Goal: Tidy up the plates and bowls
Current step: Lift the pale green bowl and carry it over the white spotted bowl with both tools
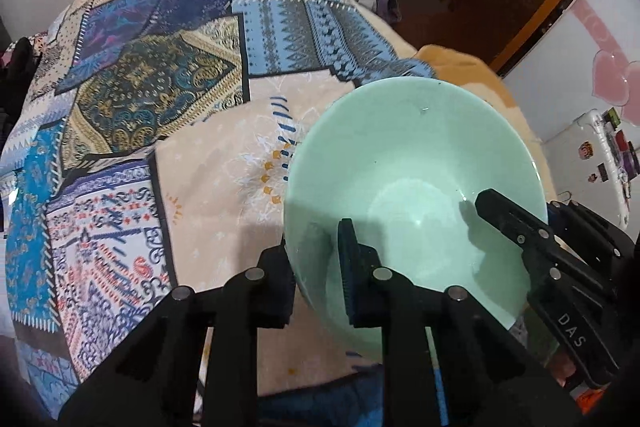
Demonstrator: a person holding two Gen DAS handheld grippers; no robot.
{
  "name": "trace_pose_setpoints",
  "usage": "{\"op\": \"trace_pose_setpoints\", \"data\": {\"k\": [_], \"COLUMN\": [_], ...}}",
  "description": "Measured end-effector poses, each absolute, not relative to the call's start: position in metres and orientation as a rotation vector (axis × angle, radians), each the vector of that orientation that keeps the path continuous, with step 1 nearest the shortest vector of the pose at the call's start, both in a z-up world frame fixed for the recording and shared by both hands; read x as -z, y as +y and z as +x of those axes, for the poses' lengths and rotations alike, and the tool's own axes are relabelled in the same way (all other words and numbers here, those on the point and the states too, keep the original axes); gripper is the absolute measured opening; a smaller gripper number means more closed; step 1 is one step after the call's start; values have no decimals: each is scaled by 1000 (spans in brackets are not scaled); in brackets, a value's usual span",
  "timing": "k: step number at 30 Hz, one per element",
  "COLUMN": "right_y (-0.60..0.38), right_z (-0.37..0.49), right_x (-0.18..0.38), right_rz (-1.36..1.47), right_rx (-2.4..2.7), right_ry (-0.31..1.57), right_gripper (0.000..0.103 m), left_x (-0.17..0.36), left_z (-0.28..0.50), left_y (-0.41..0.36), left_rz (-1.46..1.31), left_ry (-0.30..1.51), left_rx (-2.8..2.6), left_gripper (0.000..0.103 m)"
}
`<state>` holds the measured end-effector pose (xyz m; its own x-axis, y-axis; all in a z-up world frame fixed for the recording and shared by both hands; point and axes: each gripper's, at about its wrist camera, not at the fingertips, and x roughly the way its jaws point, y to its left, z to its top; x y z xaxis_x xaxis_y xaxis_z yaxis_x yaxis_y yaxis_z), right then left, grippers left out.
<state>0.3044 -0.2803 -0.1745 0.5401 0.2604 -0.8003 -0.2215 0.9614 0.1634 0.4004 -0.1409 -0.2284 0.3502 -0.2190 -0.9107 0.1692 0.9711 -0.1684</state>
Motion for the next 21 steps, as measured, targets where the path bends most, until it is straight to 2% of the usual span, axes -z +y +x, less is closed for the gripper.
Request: {"op": "trace_pose_setpoints", "data": {"k": [11,21], "right_y": [-264,-229], "right_z": [264,231], "right_x": [128,107], "right_rz": [22,-13], "right_rx": [-324,-364], "right_ry": [878,846], "right_gripper": [18,18], "left_x": [161,116], "left_z": [348,294], "left_y": [-124,-89], "left_rz": [-71,-106], "left_ry": [1079,998], "left_rx": [248,225], "left_gripper": [19,19]}}
